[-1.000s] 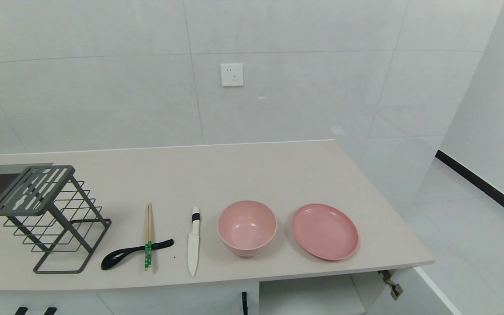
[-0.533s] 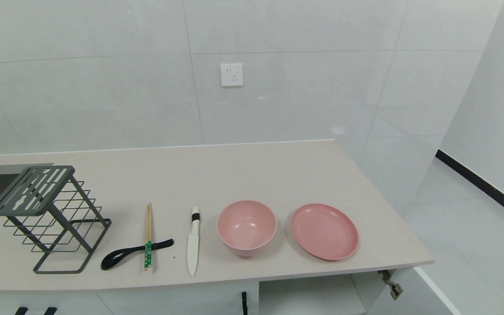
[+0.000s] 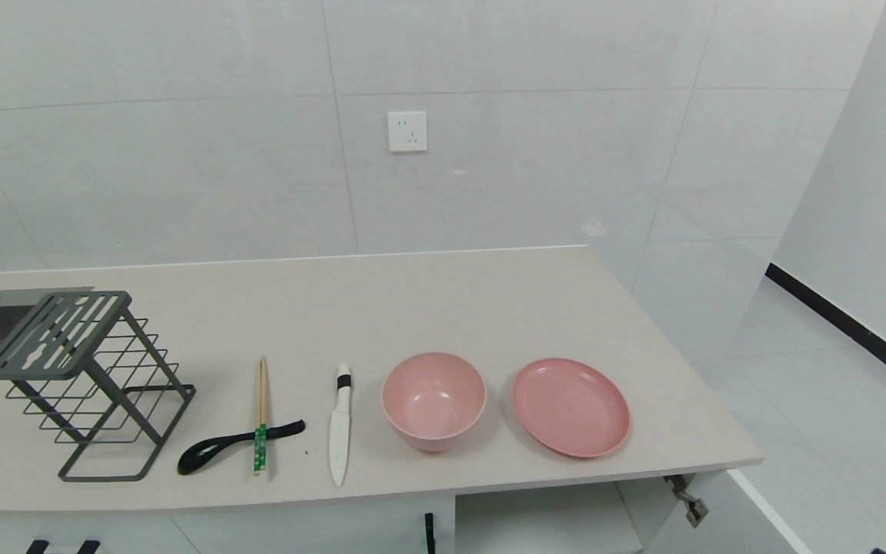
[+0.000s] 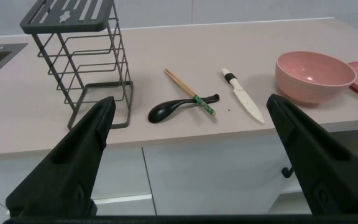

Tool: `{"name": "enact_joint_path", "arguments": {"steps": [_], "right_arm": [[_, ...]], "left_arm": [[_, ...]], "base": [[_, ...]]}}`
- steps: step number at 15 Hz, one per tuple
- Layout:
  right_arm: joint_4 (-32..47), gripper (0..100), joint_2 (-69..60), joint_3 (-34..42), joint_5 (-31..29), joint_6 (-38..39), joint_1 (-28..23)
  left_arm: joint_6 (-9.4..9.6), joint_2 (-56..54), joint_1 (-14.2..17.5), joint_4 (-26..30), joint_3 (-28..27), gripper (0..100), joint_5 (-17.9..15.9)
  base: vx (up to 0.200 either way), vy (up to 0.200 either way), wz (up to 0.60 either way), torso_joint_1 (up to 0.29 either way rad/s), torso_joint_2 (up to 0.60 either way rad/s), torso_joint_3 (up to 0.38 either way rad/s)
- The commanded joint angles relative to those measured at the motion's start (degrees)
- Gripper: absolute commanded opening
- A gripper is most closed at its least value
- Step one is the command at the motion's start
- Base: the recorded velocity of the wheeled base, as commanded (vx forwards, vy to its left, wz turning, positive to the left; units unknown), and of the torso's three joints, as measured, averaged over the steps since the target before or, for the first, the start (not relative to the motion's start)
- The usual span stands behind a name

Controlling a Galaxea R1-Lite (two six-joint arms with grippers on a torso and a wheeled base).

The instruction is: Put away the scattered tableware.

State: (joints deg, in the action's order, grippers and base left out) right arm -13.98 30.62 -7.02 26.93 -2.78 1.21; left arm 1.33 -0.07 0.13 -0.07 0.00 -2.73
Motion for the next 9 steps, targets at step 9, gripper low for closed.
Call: {"name": "enact_joint_path", "arguments": {"steps": [9], "right_arm": [[-27.5,100,37.49,7.02,0.14,-0.47,6.18]], "left_arm": [[-0.01,0.07,0.04,-0.1,0.0,100,0.01]], "base": [[0.0,0.0,0.0,0.0,0.0,0.0]]}}
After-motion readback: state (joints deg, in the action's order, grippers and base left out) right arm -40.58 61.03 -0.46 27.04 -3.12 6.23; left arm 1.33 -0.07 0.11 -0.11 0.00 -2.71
